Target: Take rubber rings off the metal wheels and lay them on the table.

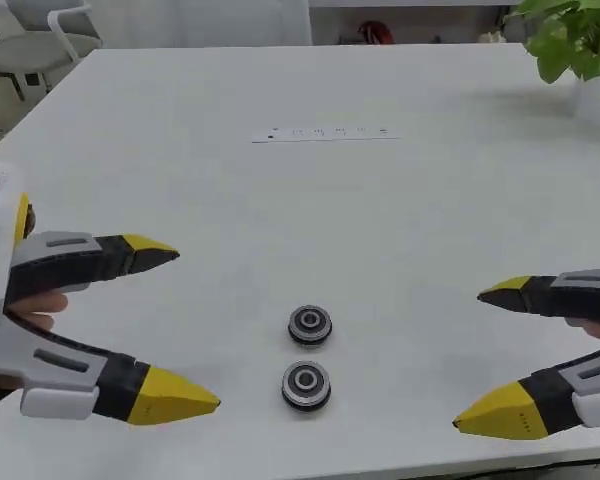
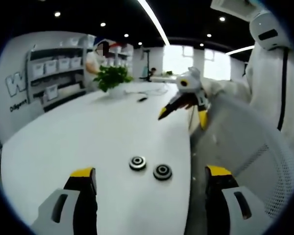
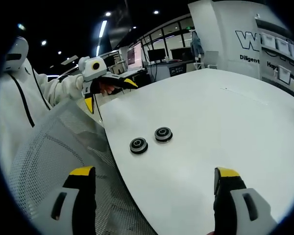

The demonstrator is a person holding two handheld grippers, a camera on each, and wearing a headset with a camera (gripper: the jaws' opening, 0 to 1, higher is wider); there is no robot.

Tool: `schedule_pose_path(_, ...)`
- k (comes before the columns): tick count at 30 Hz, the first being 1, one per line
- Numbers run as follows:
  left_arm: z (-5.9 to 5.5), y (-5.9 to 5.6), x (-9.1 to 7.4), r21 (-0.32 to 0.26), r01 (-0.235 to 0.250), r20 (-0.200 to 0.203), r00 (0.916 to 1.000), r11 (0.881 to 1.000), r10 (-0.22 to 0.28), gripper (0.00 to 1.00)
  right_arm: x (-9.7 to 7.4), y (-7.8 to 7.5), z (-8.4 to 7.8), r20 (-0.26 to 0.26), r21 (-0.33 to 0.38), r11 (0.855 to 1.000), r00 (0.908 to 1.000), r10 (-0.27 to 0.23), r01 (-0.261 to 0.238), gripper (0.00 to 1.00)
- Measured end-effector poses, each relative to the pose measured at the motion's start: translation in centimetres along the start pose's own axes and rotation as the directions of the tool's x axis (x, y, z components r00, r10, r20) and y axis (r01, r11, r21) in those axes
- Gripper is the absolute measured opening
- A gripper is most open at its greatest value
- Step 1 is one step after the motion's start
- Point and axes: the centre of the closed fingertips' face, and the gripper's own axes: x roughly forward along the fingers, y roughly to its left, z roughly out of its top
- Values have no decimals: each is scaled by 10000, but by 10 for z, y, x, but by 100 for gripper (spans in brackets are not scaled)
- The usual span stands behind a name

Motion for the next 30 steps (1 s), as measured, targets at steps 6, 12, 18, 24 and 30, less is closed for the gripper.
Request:
schedule_pose_path(6, 17, -2, 10, 401, 279, 158, 9995, 9988, -285, 91, -6, 2, 25, 399, -415, 9991, 9992, 49, -33, 97)
schedule_pose_path(12, 39, 0, 20, 741, 445, 459, 9978, 9963, -480, 89, -8, 4, 46, 621, -945, 9954, 9979, 188, -129, 95)
schedule_pose_path(18, 57, -2, 33, 1295, 862, 395, 9950, 9878, -920, 84, -4, 3, 70, 772, -1552, 9877, 9965, 329, -206, 94)
schedule_pose_path(24, 69, 3, 42, 1388, 799, 624, 9941, 9871, -893, 83, 1, 4, 94, 1265, -1892, 9814, 9903, 579, -332, 92)
schedule_pose_path(30, 66, 9, 49, 1224, 586, 812, 9943, 9908, -688, 78, 14, 1, 99, 1403, -2123, 9761, 9871, 769, -458, 87)
